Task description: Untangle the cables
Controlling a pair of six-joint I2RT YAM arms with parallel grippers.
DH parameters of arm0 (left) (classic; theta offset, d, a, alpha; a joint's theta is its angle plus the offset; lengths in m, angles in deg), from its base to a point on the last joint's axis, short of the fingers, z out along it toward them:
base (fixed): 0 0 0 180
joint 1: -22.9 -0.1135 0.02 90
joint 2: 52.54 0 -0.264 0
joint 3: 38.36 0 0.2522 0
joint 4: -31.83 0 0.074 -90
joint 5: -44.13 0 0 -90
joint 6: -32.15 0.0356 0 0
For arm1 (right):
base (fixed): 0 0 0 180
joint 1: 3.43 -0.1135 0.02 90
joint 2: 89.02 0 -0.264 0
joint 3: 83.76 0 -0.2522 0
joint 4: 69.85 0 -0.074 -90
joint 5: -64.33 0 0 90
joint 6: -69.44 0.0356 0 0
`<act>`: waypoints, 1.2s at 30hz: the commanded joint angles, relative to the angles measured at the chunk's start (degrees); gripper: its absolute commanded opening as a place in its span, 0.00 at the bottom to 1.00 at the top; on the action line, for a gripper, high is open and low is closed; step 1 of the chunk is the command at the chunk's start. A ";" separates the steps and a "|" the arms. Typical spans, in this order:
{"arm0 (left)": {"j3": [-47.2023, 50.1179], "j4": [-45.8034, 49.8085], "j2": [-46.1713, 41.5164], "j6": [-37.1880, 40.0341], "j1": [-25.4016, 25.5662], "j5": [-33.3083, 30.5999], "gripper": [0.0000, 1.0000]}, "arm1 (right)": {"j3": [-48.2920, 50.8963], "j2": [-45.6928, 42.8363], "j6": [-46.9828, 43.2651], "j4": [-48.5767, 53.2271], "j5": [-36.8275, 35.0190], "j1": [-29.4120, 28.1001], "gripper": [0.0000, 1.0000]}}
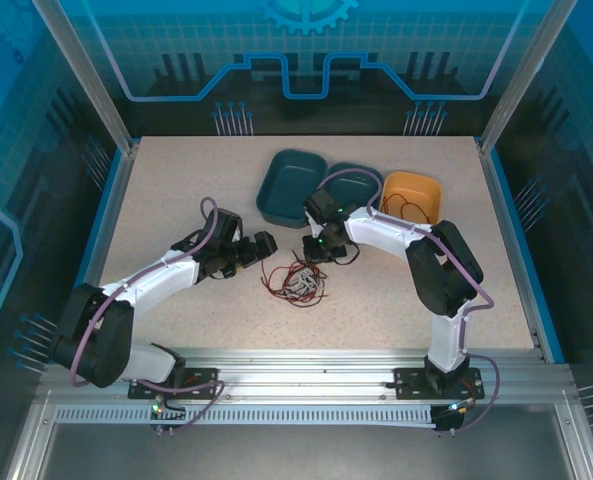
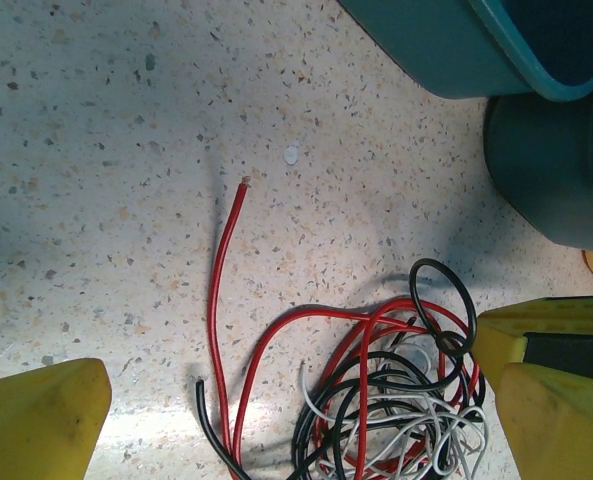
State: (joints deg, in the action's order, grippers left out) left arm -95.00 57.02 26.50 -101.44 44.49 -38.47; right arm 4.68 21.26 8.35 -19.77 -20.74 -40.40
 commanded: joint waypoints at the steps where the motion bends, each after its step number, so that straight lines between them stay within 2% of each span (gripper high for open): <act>1: 0.77 -0.60 0.41 -0.13 -0.23 1.61 0.99 | -1.39 0.78 -0.36 2.33 -1.49 -0.98 0.16; 36: 1.51 -1.75 -0.15 -0.53 -0.23 2.09 0.99 | 0.16 1.27 0.01 2.46 -2.58 -1.79 0.18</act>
State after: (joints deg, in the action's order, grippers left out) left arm -94.28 55.75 26.50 -101.46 44.49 -37.40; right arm 4.68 21.26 8.37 -18.55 -22.60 -41.10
